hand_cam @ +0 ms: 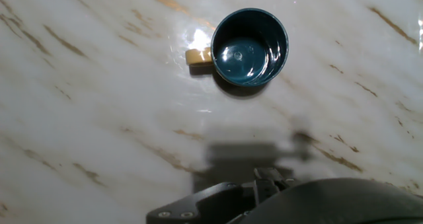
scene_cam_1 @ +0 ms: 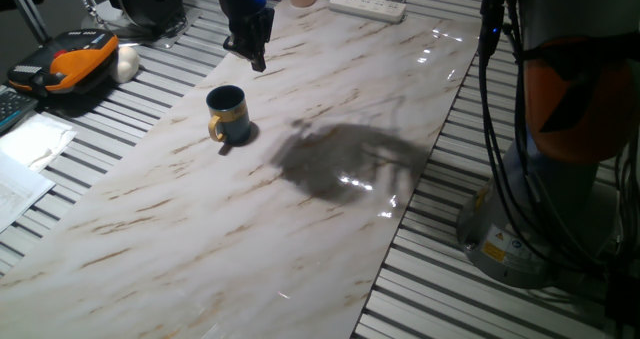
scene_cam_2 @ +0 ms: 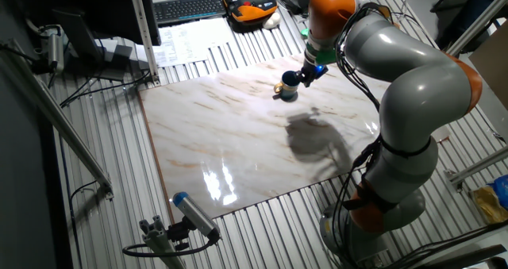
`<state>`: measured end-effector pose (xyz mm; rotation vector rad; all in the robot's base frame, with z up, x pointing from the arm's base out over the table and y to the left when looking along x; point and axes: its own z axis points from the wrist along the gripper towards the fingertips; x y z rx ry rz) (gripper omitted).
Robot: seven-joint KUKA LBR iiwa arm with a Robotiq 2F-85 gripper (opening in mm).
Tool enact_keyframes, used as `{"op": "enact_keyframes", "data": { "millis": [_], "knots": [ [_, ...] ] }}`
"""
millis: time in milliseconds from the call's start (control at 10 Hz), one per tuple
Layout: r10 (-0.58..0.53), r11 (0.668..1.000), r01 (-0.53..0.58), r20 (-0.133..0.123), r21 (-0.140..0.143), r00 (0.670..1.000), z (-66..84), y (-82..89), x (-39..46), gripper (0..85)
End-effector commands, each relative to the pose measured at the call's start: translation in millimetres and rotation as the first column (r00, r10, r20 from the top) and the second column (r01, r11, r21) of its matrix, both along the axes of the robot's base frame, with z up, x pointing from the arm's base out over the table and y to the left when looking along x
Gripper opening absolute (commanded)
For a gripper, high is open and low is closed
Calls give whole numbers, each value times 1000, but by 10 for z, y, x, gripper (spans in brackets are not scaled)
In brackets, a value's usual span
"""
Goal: Pick up the cup
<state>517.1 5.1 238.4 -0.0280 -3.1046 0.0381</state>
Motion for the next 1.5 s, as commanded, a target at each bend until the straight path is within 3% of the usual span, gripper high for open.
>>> {"op": "enact_keyframes", "data": {
  "millis": [0, 300, 500, 1000, 1100, 1200, 1400],
  "knots": [
    [-4, 1000, 4, -1, 2, 1000, 1, 3, 5, 0],
    [-31, 999, 31, -7, -24, 1000, -17, 6, 25, 0],
    [-40, 999, 40, -8, -19, 999, -26, -9, 38, 0],
    [-66, 998, 66, -50, -14, 997, -11, 25, 56, 0],
    [-30, 1000, 30, -20, -7, 999, -6, 17, 44, 0],
    [-9, 1000, 9, -13, 10, 1000, -4, 9, 43, 0],
    [-52, 999, 52, -17, 1, 999, -18, 35, 56, 0]
  ]
}}
